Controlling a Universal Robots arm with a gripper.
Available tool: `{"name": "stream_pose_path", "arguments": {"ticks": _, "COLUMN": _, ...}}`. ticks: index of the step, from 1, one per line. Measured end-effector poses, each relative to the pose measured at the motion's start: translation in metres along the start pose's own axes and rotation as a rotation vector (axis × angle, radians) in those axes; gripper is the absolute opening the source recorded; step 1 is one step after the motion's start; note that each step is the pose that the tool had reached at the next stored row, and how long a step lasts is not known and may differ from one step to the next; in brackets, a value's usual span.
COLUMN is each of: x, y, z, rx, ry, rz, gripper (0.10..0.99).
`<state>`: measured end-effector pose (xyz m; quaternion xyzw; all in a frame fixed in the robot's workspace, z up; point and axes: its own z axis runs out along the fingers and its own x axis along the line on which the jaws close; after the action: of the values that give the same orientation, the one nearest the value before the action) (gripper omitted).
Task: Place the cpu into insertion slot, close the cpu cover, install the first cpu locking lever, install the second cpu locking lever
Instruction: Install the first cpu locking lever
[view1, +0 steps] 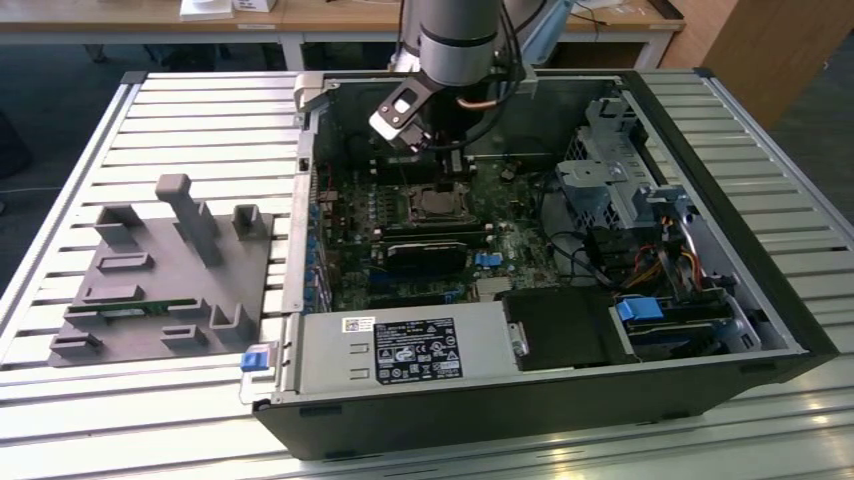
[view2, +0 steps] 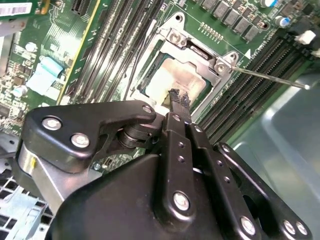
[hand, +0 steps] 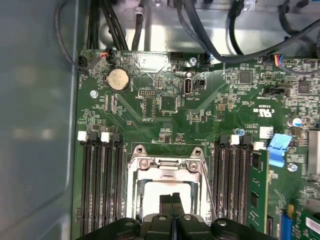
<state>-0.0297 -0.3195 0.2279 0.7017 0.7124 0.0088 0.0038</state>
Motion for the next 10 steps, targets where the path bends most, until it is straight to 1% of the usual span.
{"name": "stream_pose_path", "arguments": {"ticks": 7, "x": 0.0001, "y": 0.0003, "z": -0.0177, "rx": 0.0, "ry": 0.0, "rz": 0.0, "gripper": 0.106}}
{"name": "stream_pose_path", "arguments": {"ticks": 10, "x": 0.0002, "y": 0.0005, "z": -0.0232, "rx": 0.0, "ry": -0.0025, "rz": 0.0, "gripper": 0.106}}
